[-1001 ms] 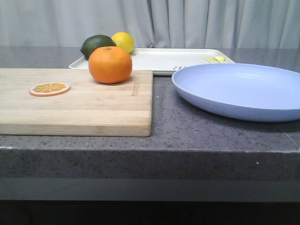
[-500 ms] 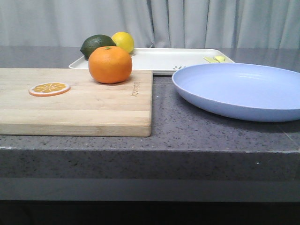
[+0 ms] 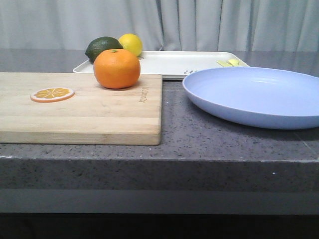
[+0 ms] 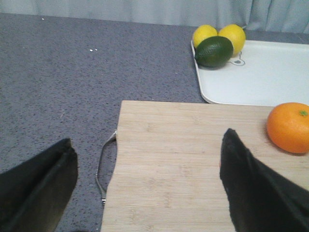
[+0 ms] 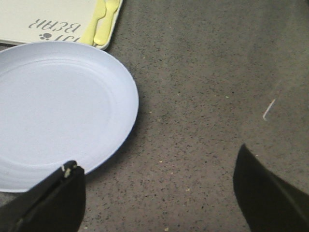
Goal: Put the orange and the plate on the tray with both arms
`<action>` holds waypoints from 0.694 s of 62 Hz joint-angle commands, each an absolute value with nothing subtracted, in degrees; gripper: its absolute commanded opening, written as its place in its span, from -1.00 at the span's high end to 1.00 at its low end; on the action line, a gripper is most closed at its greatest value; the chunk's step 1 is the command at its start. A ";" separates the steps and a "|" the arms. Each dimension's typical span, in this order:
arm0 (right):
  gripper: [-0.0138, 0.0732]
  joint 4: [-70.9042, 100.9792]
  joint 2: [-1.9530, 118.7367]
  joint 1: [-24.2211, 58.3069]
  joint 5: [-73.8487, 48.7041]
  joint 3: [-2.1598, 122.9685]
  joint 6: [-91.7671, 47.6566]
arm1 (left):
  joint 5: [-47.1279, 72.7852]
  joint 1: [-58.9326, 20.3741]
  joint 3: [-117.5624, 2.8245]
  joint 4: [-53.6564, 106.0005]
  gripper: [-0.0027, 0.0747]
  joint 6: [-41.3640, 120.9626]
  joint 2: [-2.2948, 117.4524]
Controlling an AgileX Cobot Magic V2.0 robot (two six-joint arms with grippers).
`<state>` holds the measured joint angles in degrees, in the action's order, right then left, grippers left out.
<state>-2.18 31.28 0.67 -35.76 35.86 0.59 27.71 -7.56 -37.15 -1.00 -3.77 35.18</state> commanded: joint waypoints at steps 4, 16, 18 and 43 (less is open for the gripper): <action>-0.80 -0.87 31.85 3.06 -34.96 39.68 -2.05 | 22.52 -14.79 -41.89 -0.97 -0.67 -1.70 40.53; -0.80 -0.87 31.85 6.59 -36.48 40.14 -2.21 | 22.52 -25.38 -49.05 -2.14 -0.67 -1.62 52.05; -0.80 -0.87 31.85 6.82 -36.48 40.14 -2.21 | 22.52 -27.00 -50.20 -2.99 -0.67 -1.62 54.57; -0.80 -0.87 31.85 6.82 -36.48 40.14 -2.21 | 29.58 -34.40 -70.81 -5.86 -0.68 -1.62 80.80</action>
<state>-0.91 31.37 6.80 -39.82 38.05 -1.72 30.54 -33.27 -65.02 -5.12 -1.50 78.10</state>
